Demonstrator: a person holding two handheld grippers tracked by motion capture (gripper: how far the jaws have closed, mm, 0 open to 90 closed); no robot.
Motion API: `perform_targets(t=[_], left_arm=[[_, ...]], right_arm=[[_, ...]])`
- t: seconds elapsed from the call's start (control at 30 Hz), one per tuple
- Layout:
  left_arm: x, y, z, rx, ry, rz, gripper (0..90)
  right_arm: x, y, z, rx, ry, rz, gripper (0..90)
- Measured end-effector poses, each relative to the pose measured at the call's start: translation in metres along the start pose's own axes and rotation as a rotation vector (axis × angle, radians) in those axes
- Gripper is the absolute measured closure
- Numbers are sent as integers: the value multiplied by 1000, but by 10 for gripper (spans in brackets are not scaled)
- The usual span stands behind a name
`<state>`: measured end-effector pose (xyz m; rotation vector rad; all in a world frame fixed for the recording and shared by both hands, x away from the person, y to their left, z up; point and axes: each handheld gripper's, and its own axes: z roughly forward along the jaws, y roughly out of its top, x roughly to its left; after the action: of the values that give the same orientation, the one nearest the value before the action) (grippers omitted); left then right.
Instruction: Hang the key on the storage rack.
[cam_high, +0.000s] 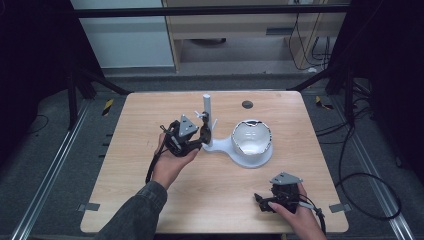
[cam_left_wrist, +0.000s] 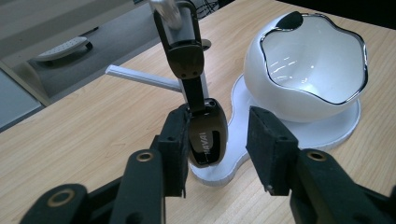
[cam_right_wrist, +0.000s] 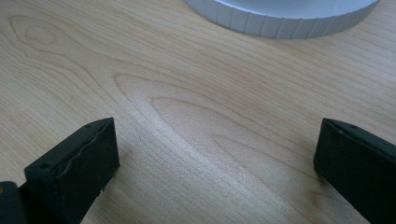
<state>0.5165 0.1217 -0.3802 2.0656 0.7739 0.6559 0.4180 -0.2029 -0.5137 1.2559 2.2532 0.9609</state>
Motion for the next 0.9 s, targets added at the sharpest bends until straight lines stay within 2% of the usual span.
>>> perform_targets(t=[0.1,0.57,0.73,0.8,0.83,0.9], left_arm=[[0,-1,-1,9,-1,15,521],[4,-9,-10,25,-30,-14,351],[3,-12,-11,40,-53,-26,211],[1,-13,-12,51,-56,-28,188],[0,-14,-13,54,-58,-30,141],[-1,-15,-14,57,-65,-36,128]], right_arm=[[0,0,0,0,0,0,4],[0,0,0,1,-2,1,4],[0,0,0,0,-1,0,4],[0,0,0,0,-1,1,4],[0,0,0,0,-1,1,4],[0,0,0,0,-2,2,5]])
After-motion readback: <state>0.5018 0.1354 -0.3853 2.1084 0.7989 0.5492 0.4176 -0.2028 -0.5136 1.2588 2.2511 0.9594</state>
